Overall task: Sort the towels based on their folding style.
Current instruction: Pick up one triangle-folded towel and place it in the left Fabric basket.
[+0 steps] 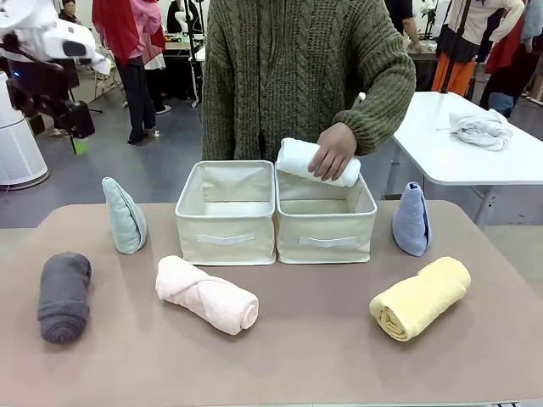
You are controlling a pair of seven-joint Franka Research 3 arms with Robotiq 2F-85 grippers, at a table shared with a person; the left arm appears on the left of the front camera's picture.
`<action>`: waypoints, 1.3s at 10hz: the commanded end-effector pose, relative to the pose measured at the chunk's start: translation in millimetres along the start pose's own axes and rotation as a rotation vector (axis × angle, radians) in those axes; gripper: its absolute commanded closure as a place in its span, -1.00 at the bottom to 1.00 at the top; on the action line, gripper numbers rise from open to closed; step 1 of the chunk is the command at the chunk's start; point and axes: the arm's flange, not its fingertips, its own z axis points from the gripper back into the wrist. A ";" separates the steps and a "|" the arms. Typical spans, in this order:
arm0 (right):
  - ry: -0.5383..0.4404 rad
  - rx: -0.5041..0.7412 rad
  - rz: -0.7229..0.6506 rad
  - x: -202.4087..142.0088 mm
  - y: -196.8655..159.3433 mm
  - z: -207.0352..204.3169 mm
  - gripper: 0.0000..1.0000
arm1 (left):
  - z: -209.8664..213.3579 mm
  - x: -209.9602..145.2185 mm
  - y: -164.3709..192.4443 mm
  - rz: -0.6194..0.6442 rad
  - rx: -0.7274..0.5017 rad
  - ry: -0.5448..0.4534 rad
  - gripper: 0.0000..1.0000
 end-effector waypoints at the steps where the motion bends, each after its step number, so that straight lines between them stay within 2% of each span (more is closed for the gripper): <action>1: -0.009 0.009 0.016 -1.3 -0.8 0.8 -1.00 | 23.8 10.3 16.0 0.050 -0.131 0.068 -1.00; 2: -0.009 0.009 0.016 -1.3 -0.8 0.8 -1.00 | 25.5 8.6 32.1 0.036 -0.208 0.021 -1.00; 3: -0.009 0.009 0.016 -1.3 -0.8 0.8 -1.00 | -2.4 3.9 4.1 0.023 -0.031 0.073 -1.00; 5: -0.009 0.009 0.016 -1.3 -0.8 0.8 -1.00 | -2.4 3.9 4.1 0.023 -0.031 0.073 -1.00; 6: -0.009 0.009 0.016 -1.3 -0.8 0.8 -1.00 | 4.1 6.5 14.5 0.027 -0.083 0.082 -1.00; 7: -0.009 0.009 0.016 -1.3 -0.8 0.8 -1.00 | -12.4 -19.1 2.7 0.057 -0.066 0.009 -1.00; 8: -0.009 0.009 0.016 -1.3 -0.8 0.8 -1.00 | -28.8 -36.3 -13.5 0.126 -0.126 -0.012 -1.00; 9: -0.009 0.009 0.016 -1.3 -0.8 0.8 -1.00 | -43.7 -39.0 -23.0 0.277 -0.162 -0.052 -1.00; 11: -0.009 0.009 0.016 -1.3 -0.8 0.8 -1.00 | -61.4 -24.3 -26.3 0.402 -0.246 -0.016 -1.00; 12: -0.009 0.009 0.016 -1.3 -0.8 0.8 -1.00 | -63.4 -21.2 -30.0 0.469 -0.244 -0.033 -1.00; 13: -0.009 0.009 0.016 -1.3 -0.8 0.8 -1.00 | -65.5 -10.6 -34.2 0.486 -0.222 -0.018 -1.00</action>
